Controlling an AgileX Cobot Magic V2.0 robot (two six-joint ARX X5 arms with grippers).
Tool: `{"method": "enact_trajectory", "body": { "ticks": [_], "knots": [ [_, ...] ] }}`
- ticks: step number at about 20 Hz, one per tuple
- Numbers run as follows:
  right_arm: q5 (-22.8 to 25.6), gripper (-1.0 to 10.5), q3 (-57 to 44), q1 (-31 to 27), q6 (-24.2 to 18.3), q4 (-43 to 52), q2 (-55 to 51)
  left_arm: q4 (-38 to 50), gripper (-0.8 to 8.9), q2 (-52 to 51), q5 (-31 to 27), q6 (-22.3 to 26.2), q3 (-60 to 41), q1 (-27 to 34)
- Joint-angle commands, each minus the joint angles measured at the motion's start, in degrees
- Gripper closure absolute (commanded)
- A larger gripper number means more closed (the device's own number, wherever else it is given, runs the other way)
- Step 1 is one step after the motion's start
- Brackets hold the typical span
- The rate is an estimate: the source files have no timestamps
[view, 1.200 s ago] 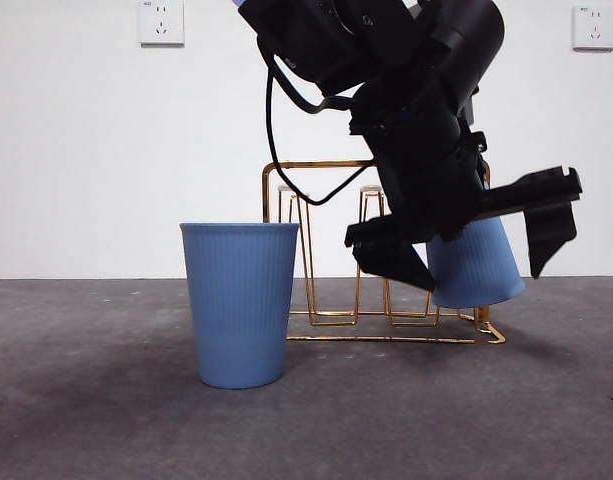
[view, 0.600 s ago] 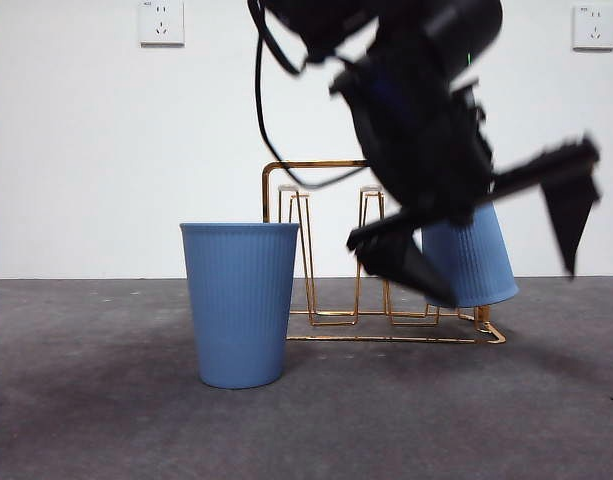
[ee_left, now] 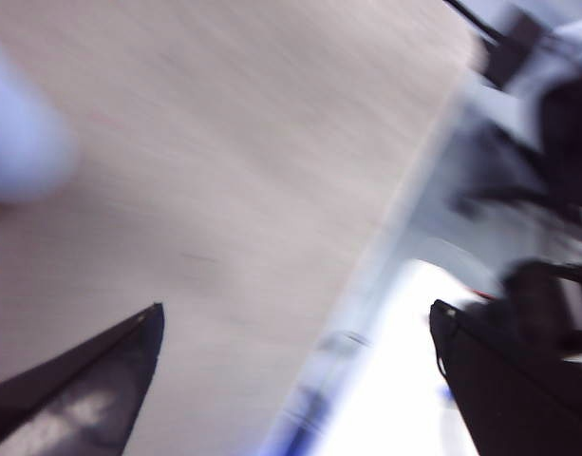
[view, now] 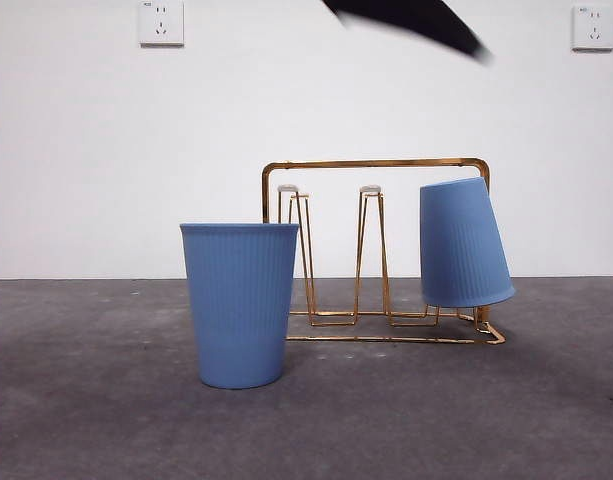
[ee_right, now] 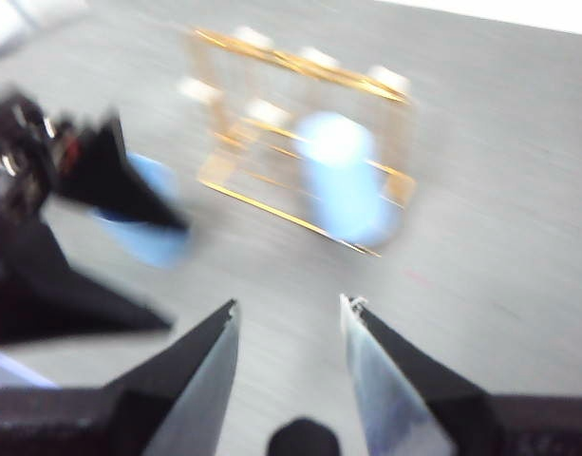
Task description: Pick up cup 1,put cup 1 in the cup rack,pick up cup 2,put cup 2 in the cup rack
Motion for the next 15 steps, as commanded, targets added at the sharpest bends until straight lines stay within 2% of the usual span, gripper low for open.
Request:
{"method": "enact_trajectory", "body": {
  "ticks": [1, 6, 8, 10, 15],
  "knots": [
    [-5.99, 7.6, -0.15, 0.04, 0.33, 4.57, 3.15, -4.35, 3.46, -6.82, -8.92, 3.54, 0.0, 0.02],
    [-15.78, 7.4, -0.15, 0.04, 1.9, 13.2, 17.03, -19.06, 3.47, -20.31, -24.39, 4.26, -0.02, 0.02],
    [-19.63, 6.4, -0.13, 0.07, 1.97, 17.29, 24.15, -25.09, 3.47, -24.06, -27.95, 2.78, -0.02, 0.02],
    [-22.82, 6.2, -0.13, 0.07, 3.39, 21.7, 31.15, -28.79, 3.47, -27.17, -30.14, 1.57, -0.02, 0.0],
    [-24.02, 6.0, -0.13, 0.07, 5.75, 29.9, 45.2, -37.42, 3.47, -32.39, -35.82, -1.42, -0.02, 0.0]
  ]
}}
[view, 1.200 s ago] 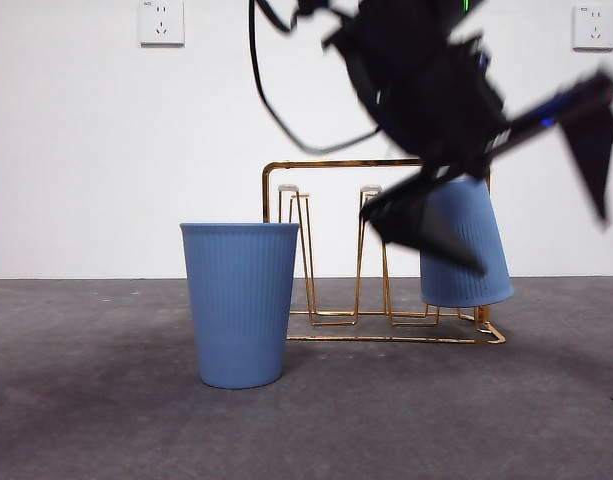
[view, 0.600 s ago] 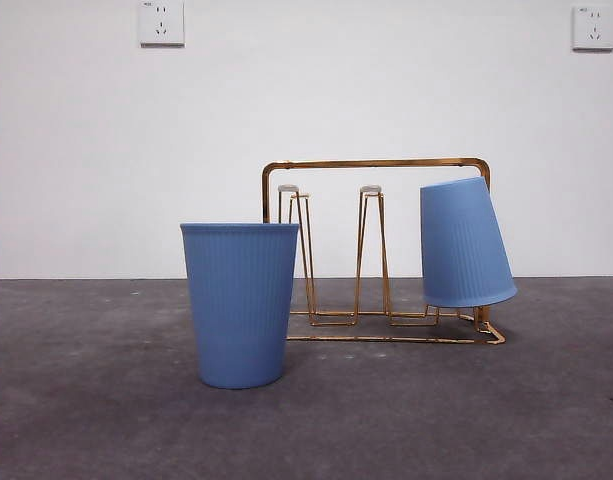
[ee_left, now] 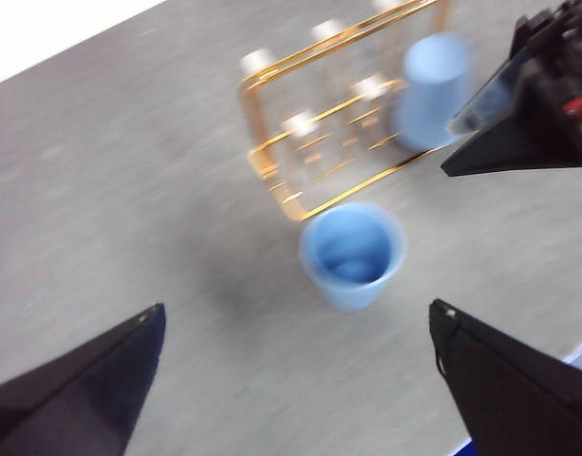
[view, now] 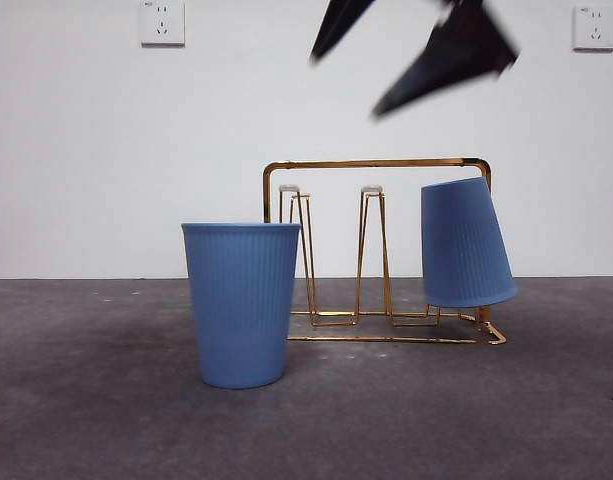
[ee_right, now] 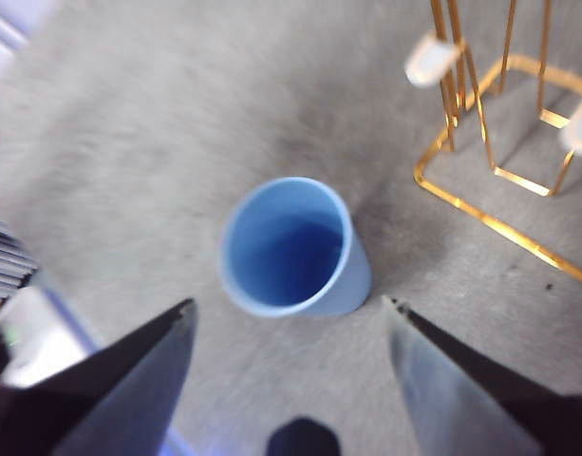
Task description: Pick up cup 1,put cup 1 in the cup rack,pick up cup 2,put cup 2 in the cup rack
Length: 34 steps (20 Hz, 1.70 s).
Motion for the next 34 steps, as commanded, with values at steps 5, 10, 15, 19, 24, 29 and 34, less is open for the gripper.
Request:
{"method": "enact_trajectory", "body": {
  "ticks": [5, 10, 15, 19, 24, 29, 34],
  "knots": [
    [2.25, 6.0, 0.96, 1.6, 2.73, 4.96, 11.8, -2.21, 3.47, -3.8, -1.77, -2.23, -0.15, -0.04],
    [4.26, 6.0, 4.96, 3.45, 2.84, 4.74, 18.49, -2.19, 3.47, -4.22, -1.73, -2.16, -0.2, -0.04],
    [8.81, 6.0, 10.27, 4.83, 2.1, 0.13, 24.46, -2.19, 3.47, -4.2, -1.7, -2.16, -0.44, -0.04],
    [10.84, 6.7, 11.08, 5.42, 1.07, -1.36, 27.52, -2.19, 3.47, -4.22, -1.75, -2.16, -0.44, -0.04],
    [5.18, 9.6, 11.08, 5.68, 0.07, 2.12, 27.76, -2.19, 3.47, -3.67, -1.66, -2.16, -0.46, -0.04],
    [4.55, 9.6, 11.08, 5.68, -2.05, -0.07, 26.16, -1.51, 3.46, -1.64, -1.33, -1.62, -0.46, -0.04],
    [11.93, 9.6, 11.08, 5.68, -5.07, -1.51, 10.19, 10.14, 3.46, -0.9, 2.91, 1.18, -0.46, 0.13]
  ]
}}
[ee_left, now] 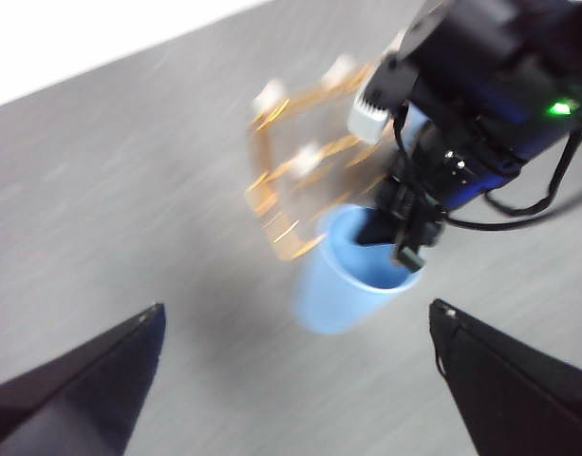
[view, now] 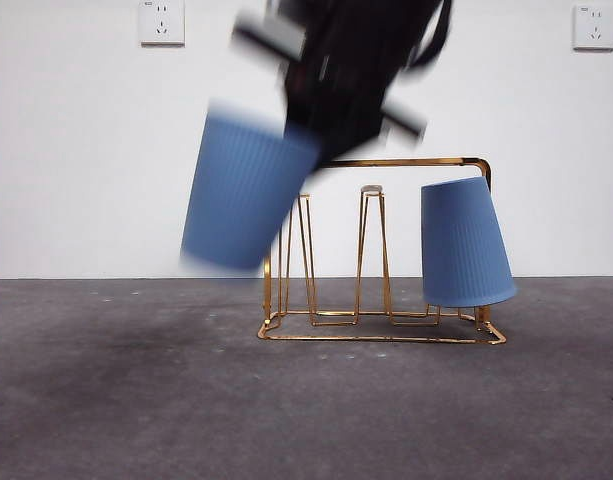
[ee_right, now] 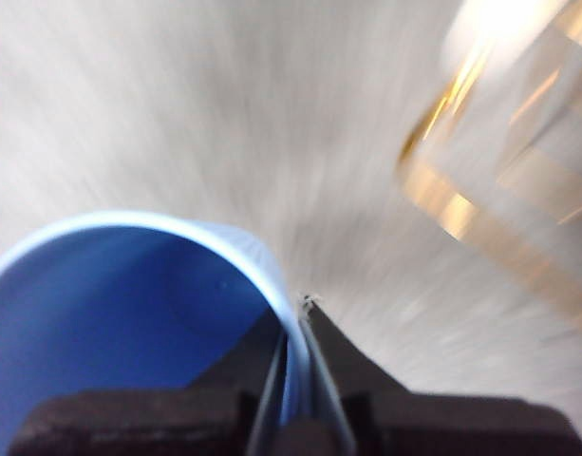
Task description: Pick up cup 1,put cup 1 in the cup rack,pick up cup 2,put cup 2 in the cup rack
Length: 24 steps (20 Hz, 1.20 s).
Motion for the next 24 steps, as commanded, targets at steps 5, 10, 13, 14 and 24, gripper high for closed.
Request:
{"method": "enact_trajectory", "body": {
  "ticks": [5, 10, 13, 14, 24],
  "knots": [
    [13.03, 9.6, 0.17, 0.11, -5.86, -3.19, -27.82, 16.22, 3.42, 1.7, 12.44, 3.26, -0.33, 1.25],
    [18.53, 9.6, 0.15, 0.11, -11.43, -3.72, -45.4, 31.34, 3.41, 5.25, 38.56, -0.48, -0.33, 5.14],
    [18.82, 9.6, 0.11, 0.11, -14.4, -3.3, -52.28, 41.77, 3.41, 8.55, 50.88, -5.03, -0.33, 6.95],
    [18.82, 9.6, 0.11, 0.11, -15.02, -3.13, -53.96, 44.7, 3.4, 9.57, 53.16, -6.86, -0.33, 7.28],
    [20.31, 9.6, 0.07, 0.11, -21.86, 2.12, -61.29, 71.04, 3.34, 22.08, 63.82, -22.45, -0.33, 6.49]
  ]
}}
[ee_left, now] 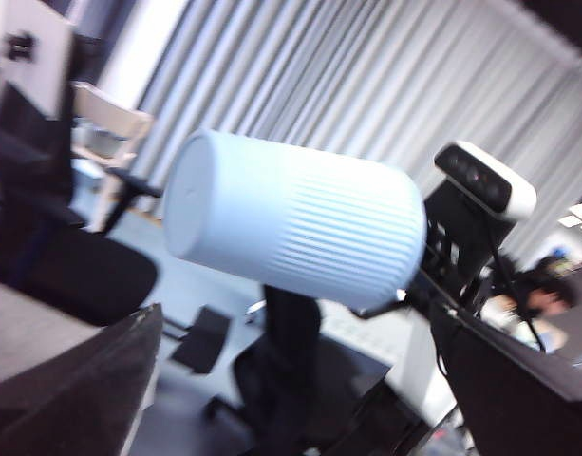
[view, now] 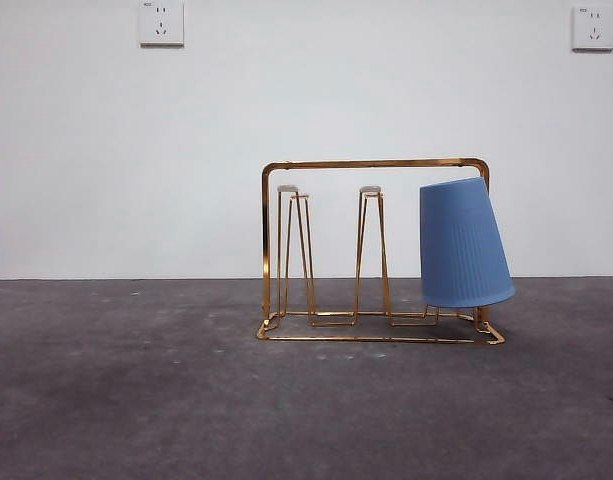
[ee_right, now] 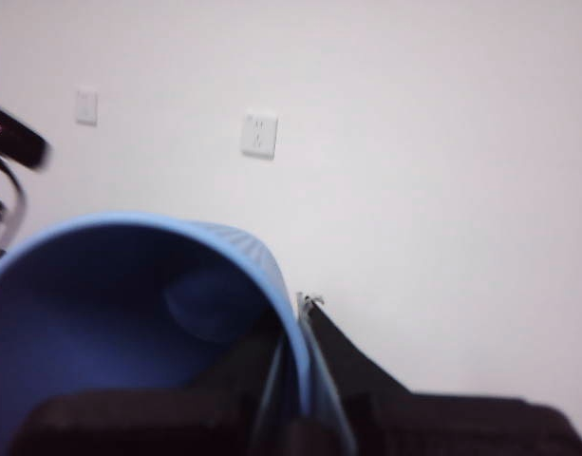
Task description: Pick up cup 1,put cup 1 in the cup rack,pick up cup 2,put cup 2 in the cup rack
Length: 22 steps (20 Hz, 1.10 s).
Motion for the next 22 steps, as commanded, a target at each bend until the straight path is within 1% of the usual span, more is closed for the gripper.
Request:
{"method": "enact_trajectory", "body": {
  "ticks": [1, 6, 11, 14, 19, 22],
  "knots": [
    [0.24, 9.6, -0.2, 0.11, -2.34, 1.57, -0.15, 6.56, 3.34, 3.3, 0.5, -7.06, -0.33, -0.7],
    [0.48, 9.6, -0.26, 0.11, -4.24, 2.78, 0.42, 16.92, 3.33, 8.83, 0.46, -13.33, -0.33, -1.07],
    [3.78, 9.6, -1.33, 0.11, -6.32, 3.3, 1.18, 26.14, 3.33, 12.44, -0.2, -17.99, -0.33, -1.29],
    [4.0, 9.6, -3.39, 0.11, -7.23, 5.88, 1.44, 30.64, 3.33, 13.79, -0.77, -19.76, -0.33, -1.29],
    [3.72, 9.6, -8.46, 0.11, -7.37, 13.0, 1.46, 32.79, 3.33, 14.67, -2.32, -20.39, -0.33, -1.27],
    [2.45, 9.6, -11.41, 0.11, -7.37, 15.91, 1.46, 32.87, 3.33, 14.73, -3.39, -20.28, -0.33, -1.14]
  ]
}}
